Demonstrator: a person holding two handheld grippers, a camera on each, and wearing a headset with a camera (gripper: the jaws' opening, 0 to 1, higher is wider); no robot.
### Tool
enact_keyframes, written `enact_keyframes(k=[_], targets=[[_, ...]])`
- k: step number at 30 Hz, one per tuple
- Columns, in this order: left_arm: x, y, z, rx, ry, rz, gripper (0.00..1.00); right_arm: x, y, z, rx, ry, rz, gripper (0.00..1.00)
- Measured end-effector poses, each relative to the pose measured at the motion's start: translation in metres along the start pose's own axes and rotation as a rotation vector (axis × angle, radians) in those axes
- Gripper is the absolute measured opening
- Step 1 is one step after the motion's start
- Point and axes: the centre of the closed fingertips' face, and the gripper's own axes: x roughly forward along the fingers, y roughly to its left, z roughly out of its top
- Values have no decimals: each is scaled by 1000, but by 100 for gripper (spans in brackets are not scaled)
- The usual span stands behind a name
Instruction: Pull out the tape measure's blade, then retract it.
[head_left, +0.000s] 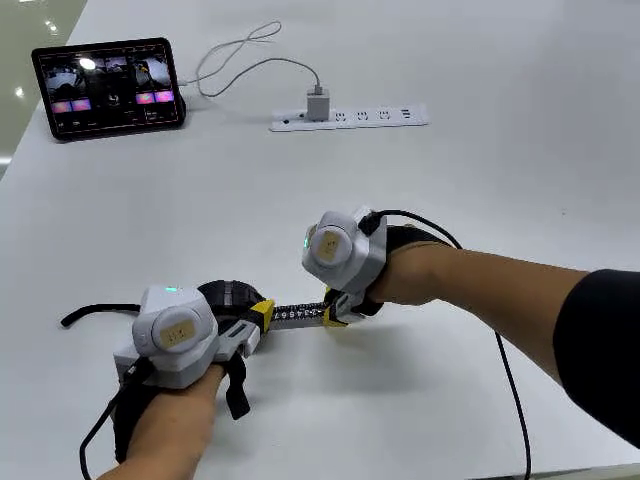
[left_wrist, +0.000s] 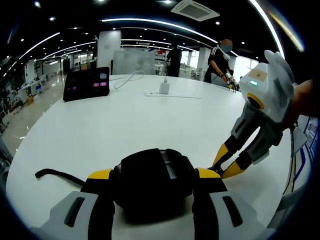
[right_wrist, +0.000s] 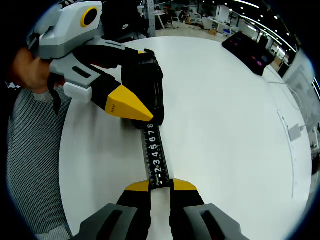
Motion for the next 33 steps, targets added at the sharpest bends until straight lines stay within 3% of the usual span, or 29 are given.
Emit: enact_keyframes(k=[12,19,33], targets=[[0,0,0,-4,-2,-8,58,2,0,5,3,-12,15,9],[0,0,0,-4,-4,-13,59,3,0,9,14,-44,38,9],[-1,0,0,-7,-3,-17,59,6,1,20,6,-87,26,9]])
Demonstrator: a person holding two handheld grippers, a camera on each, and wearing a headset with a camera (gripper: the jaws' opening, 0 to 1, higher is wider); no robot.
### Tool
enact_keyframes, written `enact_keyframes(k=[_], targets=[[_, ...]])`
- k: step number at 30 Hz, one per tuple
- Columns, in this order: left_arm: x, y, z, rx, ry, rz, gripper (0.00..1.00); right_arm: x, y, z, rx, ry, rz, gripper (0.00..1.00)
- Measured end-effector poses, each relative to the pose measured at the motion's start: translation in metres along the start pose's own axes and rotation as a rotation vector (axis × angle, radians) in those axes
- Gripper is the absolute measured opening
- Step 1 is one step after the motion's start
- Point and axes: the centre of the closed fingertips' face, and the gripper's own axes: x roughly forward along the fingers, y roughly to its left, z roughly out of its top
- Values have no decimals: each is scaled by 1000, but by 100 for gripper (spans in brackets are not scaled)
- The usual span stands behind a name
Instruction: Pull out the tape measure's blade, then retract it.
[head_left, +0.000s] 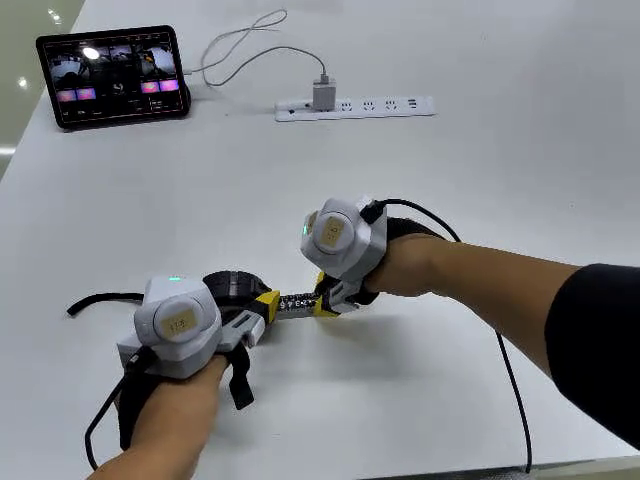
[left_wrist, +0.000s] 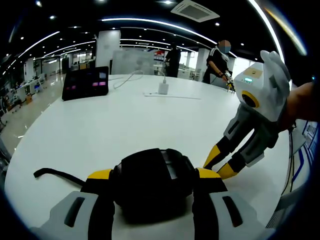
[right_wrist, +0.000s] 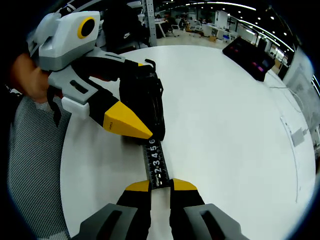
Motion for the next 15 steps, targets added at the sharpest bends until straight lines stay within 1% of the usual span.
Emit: enact_keyframes(k=[4,8,12,15], targets=[[0,0,0,-1,0,-1,59,1,0,3,-2,-7,1,9],[0,0,0,-5,-1,-2,59,3,1,6,14,-28,3,9],[0,0,0,-6,1,-4,59,5,2,9,6,-36,-1,9],[0,0,0,-5,1,-4,59,6,3,11,14,-43,0,9]])
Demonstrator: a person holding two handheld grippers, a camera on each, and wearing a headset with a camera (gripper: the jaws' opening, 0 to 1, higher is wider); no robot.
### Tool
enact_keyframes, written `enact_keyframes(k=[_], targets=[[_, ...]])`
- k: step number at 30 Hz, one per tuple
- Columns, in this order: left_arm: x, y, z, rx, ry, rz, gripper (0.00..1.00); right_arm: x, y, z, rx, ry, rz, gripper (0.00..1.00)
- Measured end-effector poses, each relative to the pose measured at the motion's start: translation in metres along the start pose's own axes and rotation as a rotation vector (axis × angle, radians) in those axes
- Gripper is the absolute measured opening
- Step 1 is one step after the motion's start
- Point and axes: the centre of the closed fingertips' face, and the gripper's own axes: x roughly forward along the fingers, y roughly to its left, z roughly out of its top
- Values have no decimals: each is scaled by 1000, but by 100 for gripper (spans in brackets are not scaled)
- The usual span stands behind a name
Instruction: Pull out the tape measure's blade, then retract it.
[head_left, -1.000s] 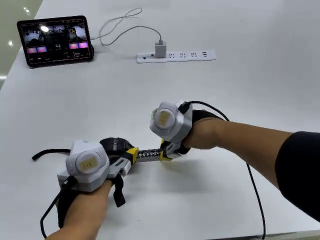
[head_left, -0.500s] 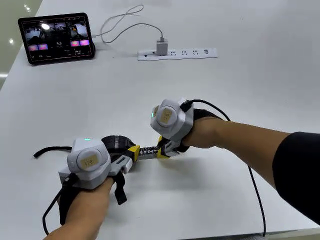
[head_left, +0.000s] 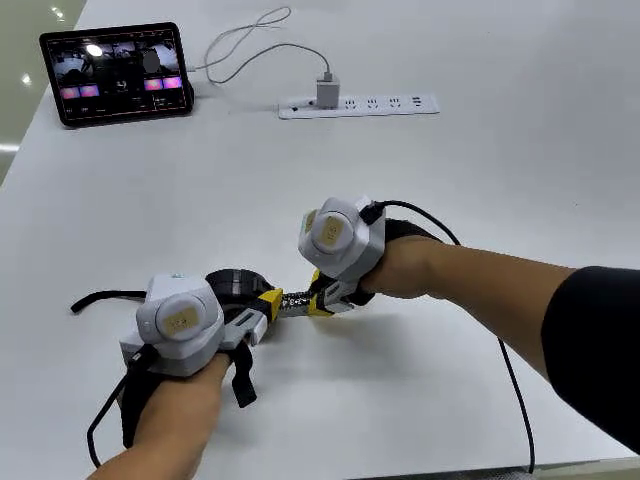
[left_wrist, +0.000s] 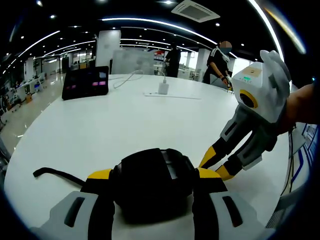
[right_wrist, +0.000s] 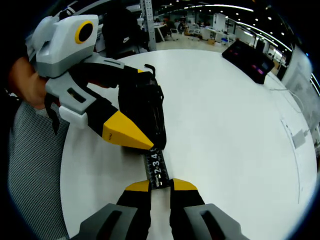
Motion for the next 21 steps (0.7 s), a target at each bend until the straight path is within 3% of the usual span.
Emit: enact_keyframes(k=[21], targets=[[0,0,0,-4,-1,-6,59,5,2,10,18,-32,3,10]])
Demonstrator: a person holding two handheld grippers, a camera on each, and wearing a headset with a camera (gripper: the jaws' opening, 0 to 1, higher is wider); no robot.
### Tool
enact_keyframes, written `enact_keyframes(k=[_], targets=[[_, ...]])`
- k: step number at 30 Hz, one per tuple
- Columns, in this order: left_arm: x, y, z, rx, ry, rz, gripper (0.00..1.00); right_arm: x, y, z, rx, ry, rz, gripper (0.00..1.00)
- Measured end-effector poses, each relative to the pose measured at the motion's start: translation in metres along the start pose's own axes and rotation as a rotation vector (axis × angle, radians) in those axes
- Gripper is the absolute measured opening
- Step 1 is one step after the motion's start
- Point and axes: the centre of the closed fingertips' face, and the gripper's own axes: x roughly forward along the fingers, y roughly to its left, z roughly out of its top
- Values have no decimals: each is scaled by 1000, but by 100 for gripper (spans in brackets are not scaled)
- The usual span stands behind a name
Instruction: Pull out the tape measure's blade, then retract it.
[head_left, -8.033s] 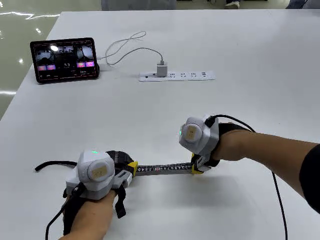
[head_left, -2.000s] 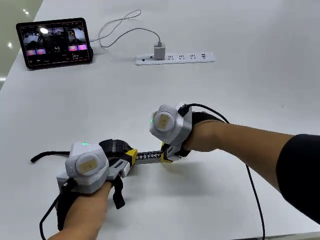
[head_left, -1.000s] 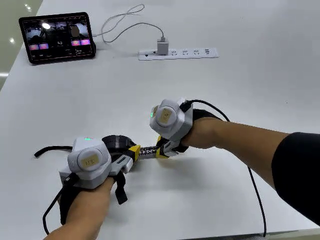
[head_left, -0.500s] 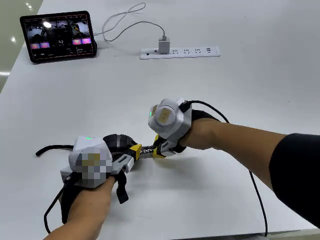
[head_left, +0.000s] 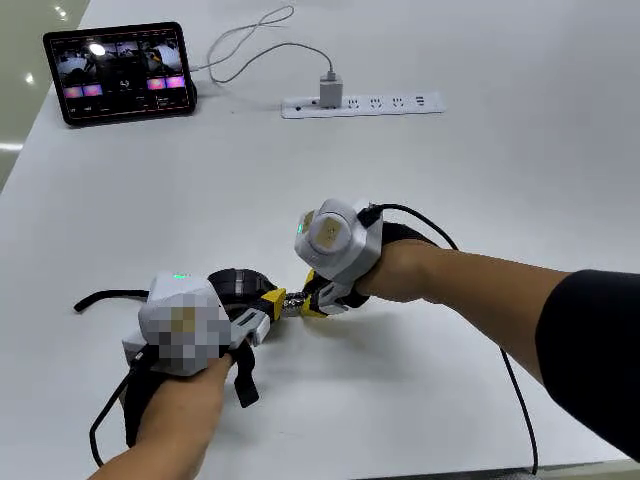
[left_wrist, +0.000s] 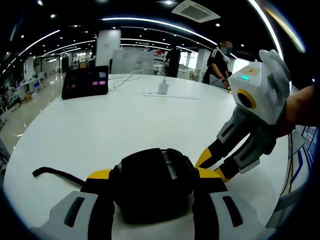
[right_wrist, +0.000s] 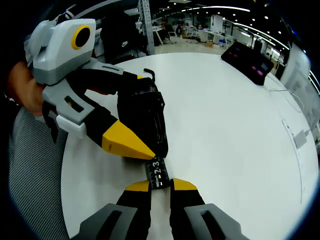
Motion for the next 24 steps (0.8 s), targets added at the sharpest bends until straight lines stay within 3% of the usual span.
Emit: enact_keyframes(k=[24], targets=[[0,0,0,-9,0,-21,59,8,4,11,19,-37,23,10]])
